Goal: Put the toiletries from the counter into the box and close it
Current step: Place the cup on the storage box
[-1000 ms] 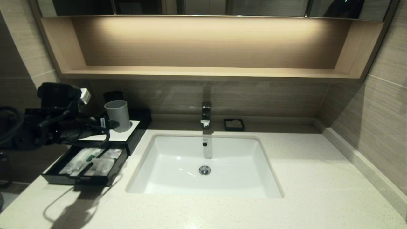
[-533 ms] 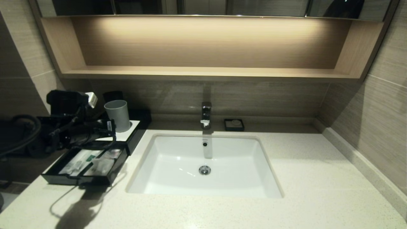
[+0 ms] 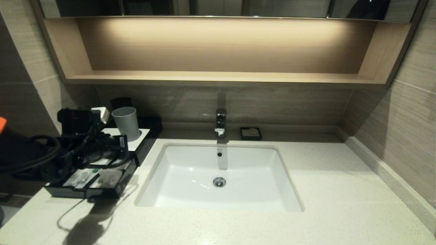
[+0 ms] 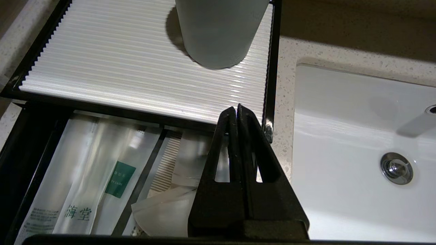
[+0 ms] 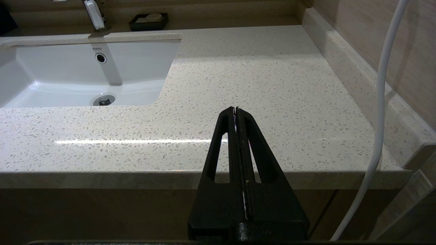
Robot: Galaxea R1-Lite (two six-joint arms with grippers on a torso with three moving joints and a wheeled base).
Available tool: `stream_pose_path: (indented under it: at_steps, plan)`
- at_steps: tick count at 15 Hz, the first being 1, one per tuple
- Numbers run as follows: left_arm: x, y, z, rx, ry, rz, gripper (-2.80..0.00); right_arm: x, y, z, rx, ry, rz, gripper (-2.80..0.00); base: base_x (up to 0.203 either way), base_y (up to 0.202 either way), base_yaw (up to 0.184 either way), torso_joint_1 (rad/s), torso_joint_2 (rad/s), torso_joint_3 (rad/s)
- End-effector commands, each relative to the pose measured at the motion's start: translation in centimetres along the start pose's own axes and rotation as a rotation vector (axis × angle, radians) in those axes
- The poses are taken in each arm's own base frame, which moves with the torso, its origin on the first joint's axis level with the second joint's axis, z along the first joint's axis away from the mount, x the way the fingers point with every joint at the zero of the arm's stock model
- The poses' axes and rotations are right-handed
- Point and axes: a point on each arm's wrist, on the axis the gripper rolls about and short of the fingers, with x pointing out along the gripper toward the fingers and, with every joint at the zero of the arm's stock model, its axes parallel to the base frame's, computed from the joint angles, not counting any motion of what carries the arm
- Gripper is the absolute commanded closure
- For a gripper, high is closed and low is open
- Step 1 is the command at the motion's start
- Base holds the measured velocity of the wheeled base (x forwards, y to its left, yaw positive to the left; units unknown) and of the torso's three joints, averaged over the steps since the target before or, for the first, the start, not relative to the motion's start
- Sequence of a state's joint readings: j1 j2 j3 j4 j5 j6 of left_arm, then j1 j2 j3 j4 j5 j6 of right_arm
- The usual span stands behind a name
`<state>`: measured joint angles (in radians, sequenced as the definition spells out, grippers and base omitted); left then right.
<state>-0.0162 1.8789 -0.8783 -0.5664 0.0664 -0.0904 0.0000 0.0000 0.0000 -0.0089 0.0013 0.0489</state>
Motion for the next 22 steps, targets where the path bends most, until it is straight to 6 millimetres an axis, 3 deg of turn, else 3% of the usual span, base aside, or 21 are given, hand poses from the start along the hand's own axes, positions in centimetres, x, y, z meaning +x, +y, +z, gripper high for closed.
stream_pose_path:
  at_steps: [1, 8, 22]
  plan:
    - [-0.1, 0.1, -0.4, -0.002, 0.010, 0.003, 0.00, 0.0, 0.0, 0.0, 0.000, 0.000, 0.000, 0.00, 0.000, 0.000, 0.000, 0.000, 0.00, 0.000]
    - [-0.4, 1.3, 0.8, -0.030, -0.094, 0.030, 0.00, 0.0, 0.0, 0.0, -0.001, 0.001, 0.000, 0.00, 0.000, 0.000, 0.000, 0.000, 0.00, 0.000]
    - [0.0, 2.3, 0.3, -0.031, -0.073, 0.058, 0.00, 0.0, 0.0, 0.0, -0.001, 0.001, 0.000, 0.00, 0.000, 0.000, 0.000, 0.000, 0.00, 0.000]
